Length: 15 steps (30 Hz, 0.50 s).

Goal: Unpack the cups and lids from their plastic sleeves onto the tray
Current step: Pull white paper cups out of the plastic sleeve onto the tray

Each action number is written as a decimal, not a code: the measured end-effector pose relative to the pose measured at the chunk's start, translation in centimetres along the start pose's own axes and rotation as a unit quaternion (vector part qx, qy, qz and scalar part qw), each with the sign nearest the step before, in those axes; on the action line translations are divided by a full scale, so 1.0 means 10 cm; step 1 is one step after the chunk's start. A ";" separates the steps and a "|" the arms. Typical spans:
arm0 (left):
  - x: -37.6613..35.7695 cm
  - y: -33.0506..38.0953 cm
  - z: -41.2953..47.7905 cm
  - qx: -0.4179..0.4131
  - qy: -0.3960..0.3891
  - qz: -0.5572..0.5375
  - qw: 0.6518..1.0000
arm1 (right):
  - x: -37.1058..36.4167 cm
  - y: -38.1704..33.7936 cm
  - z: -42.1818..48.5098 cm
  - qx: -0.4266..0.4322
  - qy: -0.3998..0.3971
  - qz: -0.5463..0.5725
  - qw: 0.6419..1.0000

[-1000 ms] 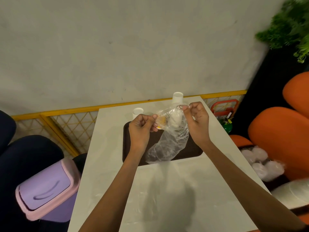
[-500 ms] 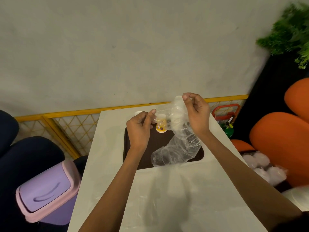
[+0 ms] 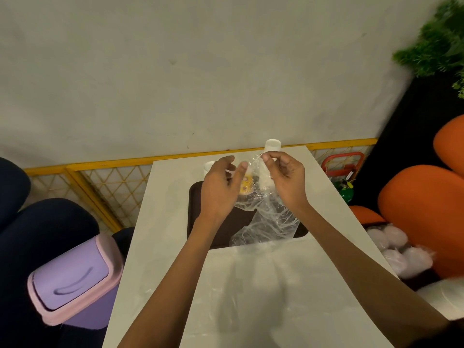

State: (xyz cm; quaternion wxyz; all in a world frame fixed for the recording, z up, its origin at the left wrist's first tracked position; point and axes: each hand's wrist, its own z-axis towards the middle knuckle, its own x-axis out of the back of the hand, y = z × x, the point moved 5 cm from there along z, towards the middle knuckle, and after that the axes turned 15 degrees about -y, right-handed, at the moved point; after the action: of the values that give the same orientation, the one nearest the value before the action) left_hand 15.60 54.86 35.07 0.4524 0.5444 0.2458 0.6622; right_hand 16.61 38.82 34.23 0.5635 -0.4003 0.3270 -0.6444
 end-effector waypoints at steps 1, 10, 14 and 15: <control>-0.03 0.03 0.01 -0.002 -0.013 0.024 1.000 | -0.02 -0.01 0.01 -0.001 0.001 0.003 1.000; 0.08 -0.11 -0.01 -0.037 0.037 -0.028 0.998 | 0.09 0.26 -0.06 -0.104 -0.059 -0.006 0.993; 0.11 -0.20 -0.05 -0.028 0.068 -0.058 0.996 | 0.06 0.50 -0.20 -0.153 -0.087 -0.012 0.984; 0.11 -0.23 -0.06 -0.022 0.074 -0.052 0.996 | 0.05 0.52 -0.20 -0.151 -0.079 -0.018 0.985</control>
State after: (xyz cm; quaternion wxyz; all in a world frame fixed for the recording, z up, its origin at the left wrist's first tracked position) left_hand 15.80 57.02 33.61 0.4790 0.4704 0.2918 0.6813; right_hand 17.20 37.49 28.82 0.5087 -0.5367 0.3678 -0.5639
